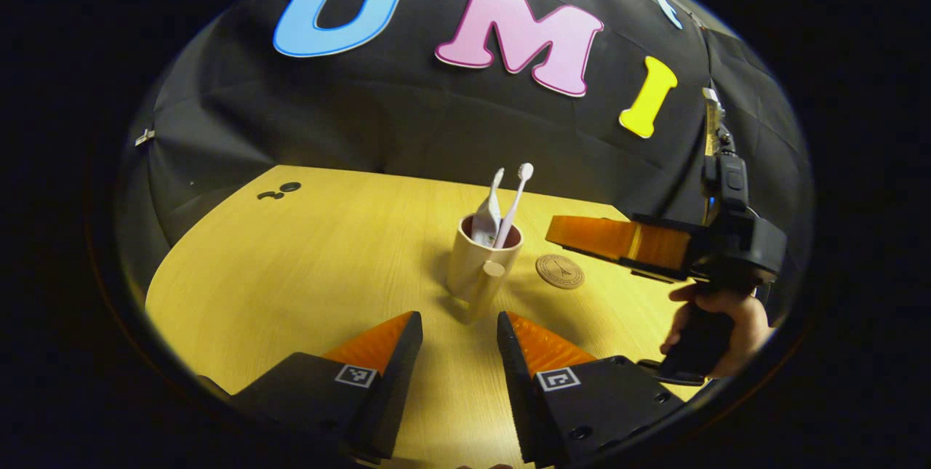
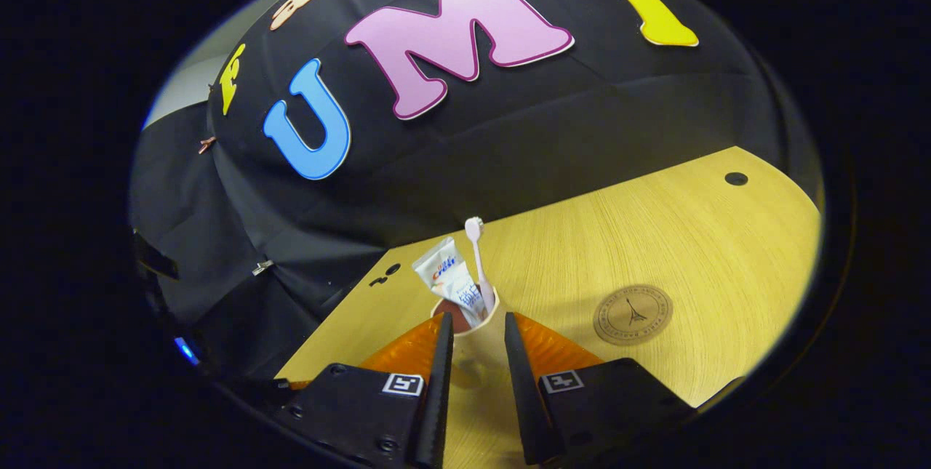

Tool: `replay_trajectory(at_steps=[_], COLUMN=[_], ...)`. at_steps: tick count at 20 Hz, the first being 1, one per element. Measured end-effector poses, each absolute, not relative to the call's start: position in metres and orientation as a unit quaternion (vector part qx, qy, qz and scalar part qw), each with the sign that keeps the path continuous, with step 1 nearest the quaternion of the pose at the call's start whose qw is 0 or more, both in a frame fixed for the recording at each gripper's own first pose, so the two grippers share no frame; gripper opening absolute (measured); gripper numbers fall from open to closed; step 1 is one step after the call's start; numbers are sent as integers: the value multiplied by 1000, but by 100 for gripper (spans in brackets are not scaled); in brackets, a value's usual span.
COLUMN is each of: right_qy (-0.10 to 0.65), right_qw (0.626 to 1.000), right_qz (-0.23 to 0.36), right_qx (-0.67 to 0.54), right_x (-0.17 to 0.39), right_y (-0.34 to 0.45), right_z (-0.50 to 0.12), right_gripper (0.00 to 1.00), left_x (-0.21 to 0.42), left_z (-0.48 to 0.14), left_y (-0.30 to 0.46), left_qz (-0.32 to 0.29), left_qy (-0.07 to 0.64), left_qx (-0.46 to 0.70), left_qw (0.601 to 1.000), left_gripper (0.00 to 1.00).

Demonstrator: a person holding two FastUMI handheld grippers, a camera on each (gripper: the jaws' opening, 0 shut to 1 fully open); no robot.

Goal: Put the toothbrush and toothpaste on the desktop into the cup, then pick up the cup and place it on the coaster on the desktop.

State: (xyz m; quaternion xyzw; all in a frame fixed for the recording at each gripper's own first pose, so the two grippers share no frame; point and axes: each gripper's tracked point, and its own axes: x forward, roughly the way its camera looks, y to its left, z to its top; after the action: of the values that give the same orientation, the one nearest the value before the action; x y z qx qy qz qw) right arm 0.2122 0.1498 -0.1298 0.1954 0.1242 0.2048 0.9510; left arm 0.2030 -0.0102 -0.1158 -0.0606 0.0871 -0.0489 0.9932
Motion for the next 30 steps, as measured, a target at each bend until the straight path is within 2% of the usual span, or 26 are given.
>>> replay_trajectory(at_steps=[1,2,3,4,6,7,8,9,11,12,15,21,22,23,24,27,29,30], right_qy=[131,140,150,160,182,191,200,207,217,221,231,240,240,241,242,245,249,251], right_qw=[950,950,949,948,945,944,943,942,942,942,940,938,938,938,937,936,935,934], right_qz=[207,207,208,210,215,216,214,212,203,199,185,168,168,166,165,166,167,168], right_qx=[192,188,183,177,164,159,157,157,157,158,168,185,187,187,189,191,189,189], right_x=[204,195,185,176,157,148,139,133,118,113,98,85,85,86,87,88,88,90], right_y=[143,136,129,122,108,100,91,83,66,59,35,0,-2,-6,-8,-9,-10,-10], right_z=[-135,-140,-146,-152,-166,-173,-179,-183,-191,-193,-202,-215,-215,-217,-218,-222,-224,-226], right_gripper=[46,31,53,55,57,40,57,62,63,63,64,64,64,64,64,64,64,64], left_x=[208,213,217,220,226,230,234,239,249,253,272,310,314,318,319,322,319,320], left_z=[-117,-118,-120,-119,-114,-112,-110,-111,-110,-112,-123,-124,-126,-130,-134,-140,-147,-153], left_y=[-13,-16,-19,-21,-26,-29,-29,-31,-35,-35,-33,-31,-31,-31,-33,-32,-33,-31], left_qz=[-55,-59,-65,-68,-80,-83,-83,-83,-91,-92,-82,-76,-74,-71,-70,-57,-56,-53], left_qy=[97,105,116,122,135,143,153,165,182,195,246,318,327,343,358,377,397,399], left_qx=[-54,-47,-40,-36,-29,-23,-17,-12,-8,-6,15,67,75,76,70,58,51,46], left_qw=[992,992,990,989,987,986,985,983,979,976,966,943,939,933,929,923,915,914], left_gripper=[65,66,66,66,66,67,67,68,75,71,77,77,85,84,77,75,66,48])
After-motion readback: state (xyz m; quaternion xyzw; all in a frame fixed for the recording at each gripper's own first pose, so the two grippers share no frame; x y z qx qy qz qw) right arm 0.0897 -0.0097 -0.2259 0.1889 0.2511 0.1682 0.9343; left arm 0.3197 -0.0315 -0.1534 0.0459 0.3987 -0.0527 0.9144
